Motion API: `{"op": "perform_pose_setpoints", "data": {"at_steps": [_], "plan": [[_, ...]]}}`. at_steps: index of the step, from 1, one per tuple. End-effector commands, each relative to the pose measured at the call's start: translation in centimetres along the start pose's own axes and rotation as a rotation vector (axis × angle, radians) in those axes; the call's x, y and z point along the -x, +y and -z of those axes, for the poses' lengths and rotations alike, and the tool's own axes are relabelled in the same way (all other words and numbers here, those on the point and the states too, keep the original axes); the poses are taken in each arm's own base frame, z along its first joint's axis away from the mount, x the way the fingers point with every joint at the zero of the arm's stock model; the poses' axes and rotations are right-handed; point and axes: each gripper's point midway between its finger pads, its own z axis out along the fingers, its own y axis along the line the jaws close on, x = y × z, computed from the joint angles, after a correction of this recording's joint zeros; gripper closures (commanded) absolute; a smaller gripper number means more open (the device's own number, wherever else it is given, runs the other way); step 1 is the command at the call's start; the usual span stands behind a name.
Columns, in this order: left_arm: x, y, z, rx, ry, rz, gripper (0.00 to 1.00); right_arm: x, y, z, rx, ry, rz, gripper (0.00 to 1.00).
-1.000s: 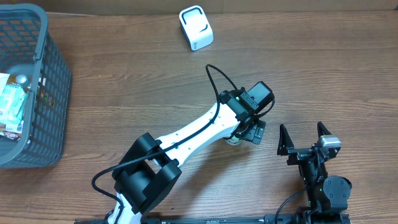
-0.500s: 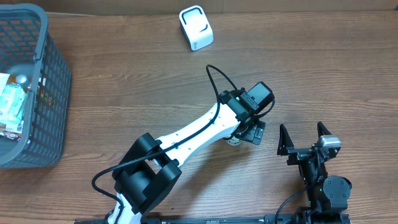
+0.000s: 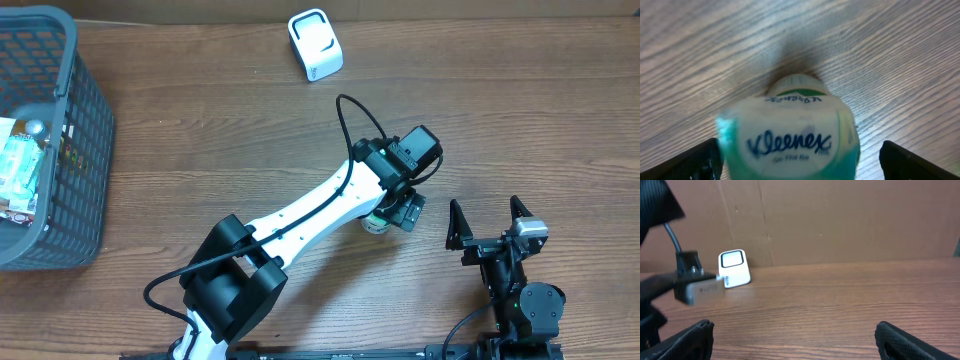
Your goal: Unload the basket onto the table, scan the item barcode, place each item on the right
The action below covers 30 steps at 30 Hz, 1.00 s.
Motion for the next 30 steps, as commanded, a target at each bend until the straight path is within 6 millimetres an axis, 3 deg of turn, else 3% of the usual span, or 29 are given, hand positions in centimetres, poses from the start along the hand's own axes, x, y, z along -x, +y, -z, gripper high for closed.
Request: {"op": "perform_pose_setpoints", "data": {"at_steps": [1,10,20,30], "plan": [[1.1,0.0,1.0,-0.004,-0.028,-0.019,0.03,-0.3,-0.2,0.0,-0.006,-0.001,0.008,0.00],[-0.5,-0.7,1.0,-0.052,0.042,-0.021,0.15,-0.3,-0.2,0.0,-0.006,0.000,0.008,0.00],[-0.8,-1.4,1.1,-0.091,0.063,-0.020,0.33,-0.3,-0.2,0.0,-0.006,0.000,0.007,0.00],[-1.1,-1.7,1.1,-0.107,0.078,0.052,0.28,-0.3,-0.2,0.0,-0.006,0.000,0.008,0.00]]}}
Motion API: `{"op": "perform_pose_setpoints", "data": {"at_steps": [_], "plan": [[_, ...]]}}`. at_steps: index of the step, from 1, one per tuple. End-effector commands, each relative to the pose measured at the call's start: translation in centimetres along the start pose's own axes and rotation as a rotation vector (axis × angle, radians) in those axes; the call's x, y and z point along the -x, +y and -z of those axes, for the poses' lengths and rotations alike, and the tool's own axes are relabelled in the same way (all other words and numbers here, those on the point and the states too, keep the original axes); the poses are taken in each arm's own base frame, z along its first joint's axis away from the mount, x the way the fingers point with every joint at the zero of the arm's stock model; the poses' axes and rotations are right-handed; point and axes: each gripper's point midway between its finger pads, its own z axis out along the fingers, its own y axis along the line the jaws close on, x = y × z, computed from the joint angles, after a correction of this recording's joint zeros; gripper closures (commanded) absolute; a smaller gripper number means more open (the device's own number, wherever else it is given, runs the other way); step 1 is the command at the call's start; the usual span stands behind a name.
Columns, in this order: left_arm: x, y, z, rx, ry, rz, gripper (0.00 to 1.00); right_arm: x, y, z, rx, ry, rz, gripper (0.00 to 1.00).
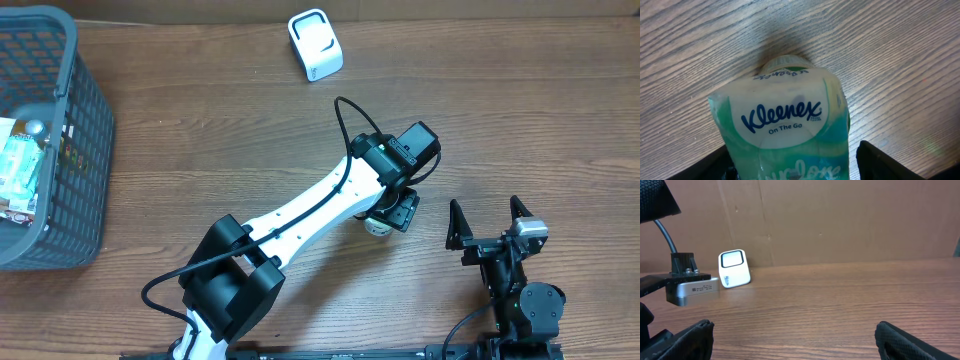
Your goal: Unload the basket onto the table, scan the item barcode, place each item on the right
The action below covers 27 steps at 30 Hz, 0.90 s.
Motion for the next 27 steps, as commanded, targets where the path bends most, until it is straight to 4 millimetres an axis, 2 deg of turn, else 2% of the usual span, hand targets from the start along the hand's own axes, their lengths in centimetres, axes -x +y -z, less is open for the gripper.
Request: {"op": "perform_pose_setpoints", "data": {"at_steps": [1,11,17,27], "plan": [[0.4,-0.7,0.5,-0.028,-0.009,0.027,0.28,-0.3,-0.1,0.0,-0.005,-0.001,0.008,0.00],[0.5,0.0,0.6,0.007,-0.017,0.028,0.25,-0.3,-0.1,0.0,-0.005,-0.001,0.008,0.00],[0.8,-0.1,1.5,0.010,-0.026,0.055,0.22,-0.3,-0.1,0.0,-0.005,-0.001,0.008,0.00],[0.2,-0.3,1.5,0.001,0.002,0.082,0.32,-0.3,-0.1,0.0,-0.005,-0.001,0.008,0.00]]}}
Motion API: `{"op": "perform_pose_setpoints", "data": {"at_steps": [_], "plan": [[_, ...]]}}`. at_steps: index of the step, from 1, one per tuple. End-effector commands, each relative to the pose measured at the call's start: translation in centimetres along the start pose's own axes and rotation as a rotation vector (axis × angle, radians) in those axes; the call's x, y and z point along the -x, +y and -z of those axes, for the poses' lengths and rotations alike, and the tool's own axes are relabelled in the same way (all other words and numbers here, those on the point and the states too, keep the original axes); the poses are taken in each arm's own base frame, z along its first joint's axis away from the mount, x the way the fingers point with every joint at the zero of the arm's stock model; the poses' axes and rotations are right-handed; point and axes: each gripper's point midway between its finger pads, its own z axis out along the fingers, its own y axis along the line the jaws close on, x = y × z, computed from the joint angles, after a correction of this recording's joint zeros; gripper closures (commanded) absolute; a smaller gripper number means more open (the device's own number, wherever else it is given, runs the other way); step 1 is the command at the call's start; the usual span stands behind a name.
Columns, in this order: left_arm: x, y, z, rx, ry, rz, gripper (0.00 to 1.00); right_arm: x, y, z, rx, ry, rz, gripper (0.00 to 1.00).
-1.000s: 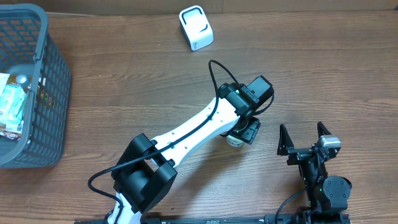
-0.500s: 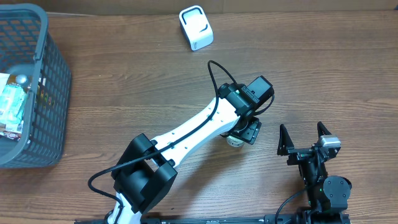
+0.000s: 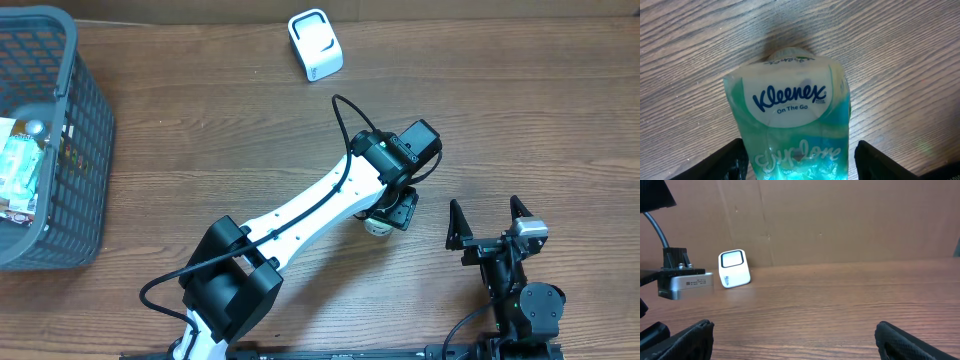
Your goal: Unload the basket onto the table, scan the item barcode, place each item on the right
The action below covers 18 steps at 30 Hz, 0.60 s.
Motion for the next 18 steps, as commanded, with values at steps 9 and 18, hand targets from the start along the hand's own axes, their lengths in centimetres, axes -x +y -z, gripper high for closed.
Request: {"op": "perform_pose_setpoints", "data": {"at_steps": [9,18], "plan": [[0.32,-0.94,0.65,-0.042,-0.002,0.100,0.38,-0.26,-0.15,-0.02,-0.006,-0.001,0.007,0.00],[0.24,-1.09,0.67,-0.056,0.006,0.103,0.38,-0.26,-0.15,-0.02,-0.005,0.000,0.007,0.00]]}}
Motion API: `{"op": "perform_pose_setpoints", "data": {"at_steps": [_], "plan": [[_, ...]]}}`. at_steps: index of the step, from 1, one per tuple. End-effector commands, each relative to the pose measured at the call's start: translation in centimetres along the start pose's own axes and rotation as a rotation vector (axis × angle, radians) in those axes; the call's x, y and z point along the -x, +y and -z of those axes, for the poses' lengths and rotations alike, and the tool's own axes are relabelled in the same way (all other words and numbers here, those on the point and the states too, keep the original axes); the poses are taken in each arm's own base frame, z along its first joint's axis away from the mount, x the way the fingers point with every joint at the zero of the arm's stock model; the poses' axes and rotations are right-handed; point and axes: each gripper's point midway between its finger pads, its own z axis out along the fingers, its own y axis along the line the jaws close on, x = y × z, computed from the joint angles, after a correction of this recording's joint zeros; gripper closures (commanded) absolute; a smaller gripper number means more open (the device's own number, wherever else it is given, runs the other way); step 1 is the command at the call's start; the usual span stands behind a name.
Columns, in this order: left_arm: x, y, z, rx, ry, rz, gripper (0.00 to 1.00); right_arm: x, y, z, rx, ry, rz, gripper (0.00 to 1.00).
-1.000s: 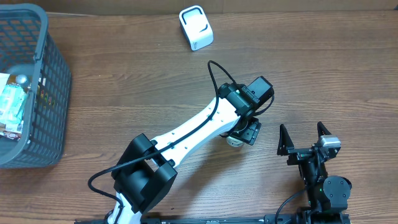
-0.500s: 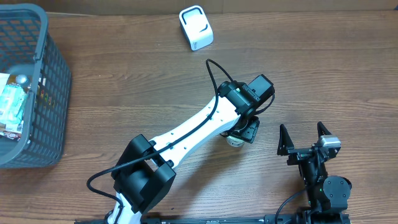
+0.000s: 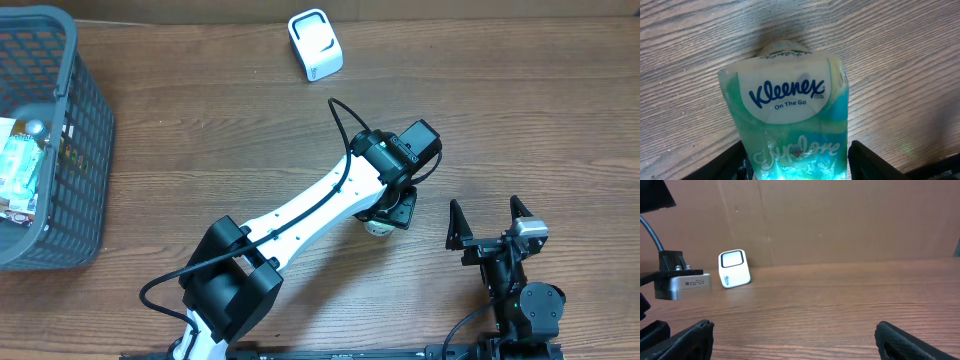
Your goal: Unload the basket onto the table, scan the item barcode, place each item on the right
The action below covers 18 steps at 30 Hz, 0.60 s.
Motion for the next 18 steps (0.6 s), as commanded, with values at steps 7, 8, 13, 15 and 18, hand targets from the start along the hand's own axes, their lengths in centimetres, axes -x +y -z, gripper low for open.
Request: {"op": "perform_pose_setpoints", "data": {"at_steps": [7,8,13,15,18], "plan": [[1.4,0.3,1.0,0.001,-0.044,0.027,0.31,-0.3,-0.1,0.0,-0.005,-0.001,0.008,0.00],[1.8,0.5,1.2,0.002,-0.053,0.033,0.29,-0.3,-0.1,0.0,-0.005,-0.001,0.008,0.00],[3.8,2.8,4.3,0.057,-0.110,0.067,0.22,-0.3,-0.2,0.0,-0.006,-0.001,0.008,0.00],[5.2,4.3,6.8,0.095,-0.157,0.058,0.20,-0.3,-0.1,0.0,-0.005,-0.001,0.008,0.00],[7.1,7.1,10.7,0.189,-0.245,0.041,0.17,-0.3,-0.1,0.0,-0.005,-0.001,0.008,0.00]]}}
